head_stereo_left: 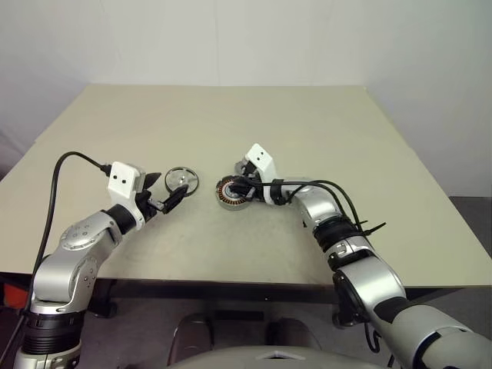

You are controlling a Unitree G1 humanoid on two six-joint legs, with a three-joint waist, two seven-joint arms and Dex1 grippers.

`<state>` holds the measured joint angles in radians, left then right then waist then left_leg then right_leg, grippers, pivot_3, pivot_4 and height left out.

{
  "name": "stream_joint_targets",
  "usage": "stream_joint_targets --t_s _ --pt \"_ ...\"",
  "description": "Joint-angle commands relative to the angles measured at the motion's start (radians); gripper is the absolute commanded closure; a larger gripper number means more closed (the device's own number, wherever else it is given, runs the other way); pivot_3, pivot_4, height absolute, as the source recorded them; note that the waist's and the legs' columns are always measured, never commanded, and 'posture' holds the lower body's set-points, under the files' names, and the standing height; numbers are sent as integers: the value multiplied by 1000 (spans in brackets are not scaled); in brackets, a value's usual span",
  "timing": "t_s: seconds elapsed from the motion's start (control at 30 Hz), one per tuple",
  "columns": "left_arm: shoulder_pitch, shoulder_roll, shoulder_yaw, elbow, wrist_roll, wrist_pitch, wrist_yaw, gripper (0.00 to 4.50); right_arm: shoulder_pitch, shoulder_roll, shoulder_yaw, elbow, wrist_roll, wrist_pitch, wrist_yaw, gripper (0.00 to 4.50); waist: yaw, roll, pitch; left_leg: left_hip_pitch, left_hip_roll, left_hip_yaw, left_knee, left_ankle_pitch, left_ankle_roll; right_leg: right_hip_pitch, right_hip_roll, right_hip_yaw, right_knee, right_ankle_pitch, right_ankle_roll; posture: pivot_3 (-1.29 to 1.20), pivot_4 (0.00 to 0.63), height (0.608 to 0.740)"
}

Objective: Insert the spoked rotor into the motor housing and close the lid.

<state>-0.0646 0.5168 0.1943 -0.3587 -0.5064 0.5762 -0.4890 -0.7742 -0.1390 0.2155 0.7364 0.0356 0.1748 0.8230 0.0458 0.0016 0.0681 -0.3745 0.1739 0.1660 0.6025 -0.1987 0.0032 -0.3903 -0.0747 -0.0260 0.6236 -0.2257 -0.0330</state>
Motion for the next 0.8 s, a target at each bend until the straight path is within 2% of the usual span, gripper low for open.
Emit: stream_joint_targets --t_s 0.03,0.43,0.8 --pt "-15 10 22 -26 1 -21 -5 0 1 -6 -6 -32 -1 -10 7 3890 0 0 0 0 0 0 0 0 0 0 0 0 0 0 0 0 0 740" --pt "-14 11 24 -25 2 -20 -9 0 42 2 14 -106 -7 14 27 3890 0 0 0 0 0 0 0 0 0 0 0 0 0 0 0 0 0 740" --pt "-13 9 24 -29 4 -20 -7 0 33 4 15 -86 -17 9 24 3890 -1 0 0 0 0 0 0 0 0 0 0 0 0 0 0 0 0 740"
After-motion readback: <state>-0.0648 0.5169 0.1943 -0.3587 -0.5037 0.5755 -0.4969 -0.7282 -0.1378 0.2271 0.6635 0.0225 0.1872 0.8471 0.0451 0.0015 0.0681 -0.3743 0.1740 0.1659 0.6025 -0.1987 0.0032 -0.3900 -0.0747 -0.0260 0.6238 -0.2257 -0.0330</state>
